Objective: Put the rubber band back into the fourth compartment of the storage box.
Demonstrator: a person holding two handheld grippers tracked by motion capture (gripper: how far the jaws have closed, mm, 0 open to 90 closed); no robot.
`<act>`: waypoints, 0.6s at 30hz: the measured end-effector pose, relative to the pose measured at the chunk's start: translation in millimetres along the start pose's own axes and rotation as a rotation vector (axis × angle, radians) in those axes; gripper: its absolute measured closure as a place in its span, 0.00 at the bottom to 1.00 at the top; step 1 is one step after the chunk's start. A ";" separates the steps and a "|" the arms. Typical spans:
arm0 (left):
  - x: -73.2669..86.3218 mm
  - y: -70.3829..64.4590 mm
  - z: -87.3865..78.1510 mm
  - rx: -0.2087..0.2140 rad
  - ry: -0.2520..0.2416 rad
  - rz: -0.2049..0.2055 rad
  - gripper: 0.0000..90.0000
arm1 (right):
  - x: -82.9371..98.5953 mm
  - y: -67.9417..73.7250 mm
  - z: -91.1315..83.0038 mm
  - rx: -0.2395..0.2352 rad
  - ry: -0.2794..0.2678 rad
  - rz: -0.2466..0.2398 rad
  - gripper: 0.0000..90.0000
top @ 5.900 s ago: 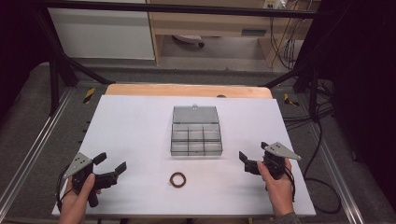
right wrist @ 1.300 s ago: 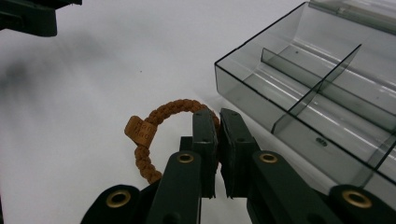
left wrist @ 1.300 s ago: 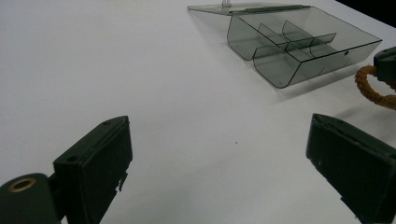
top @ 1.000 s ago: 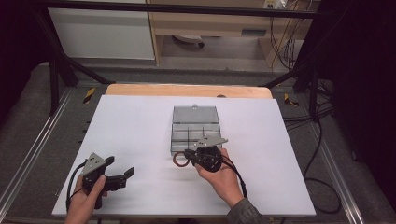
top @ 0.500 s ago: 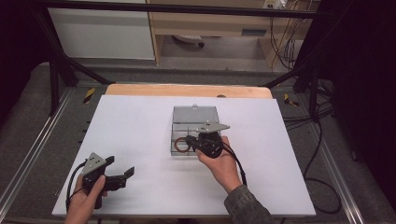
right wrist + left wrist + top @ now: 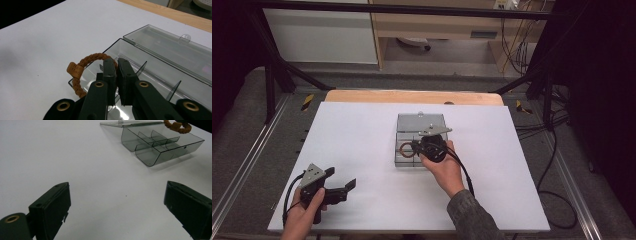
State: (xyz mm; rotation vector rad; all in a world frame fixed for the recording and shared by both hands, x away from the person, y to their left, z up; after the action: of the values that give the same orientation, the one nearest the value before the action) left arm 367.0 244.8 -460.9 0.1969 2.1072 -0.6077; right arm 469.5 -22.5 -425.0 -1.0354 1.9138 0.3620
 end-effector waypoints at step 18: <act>0.6 -0.3 0.2 -0.001 0.007 0.009 0.07 | 3.2 -10.7 14.7 0.034 0.054 -0.002 0.95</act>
State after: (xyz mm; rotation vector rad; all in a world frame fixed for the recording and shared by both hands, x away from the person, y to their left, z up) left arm 366.7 244.4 -461.4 0.2075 2.1121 -0.6013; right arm 485.6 -21.7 -434.1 -1.0344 1.9607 0.3022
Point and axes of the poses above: each handheld gripper's, and its own axes: z roughly forward along the jaws, x roughly out of its underside, y roughly to its left, the point moved 7 cm from there along z, roughly forward along the jaws, and after that the axes turned 15 degrees about -z, right-handed, at the moved point
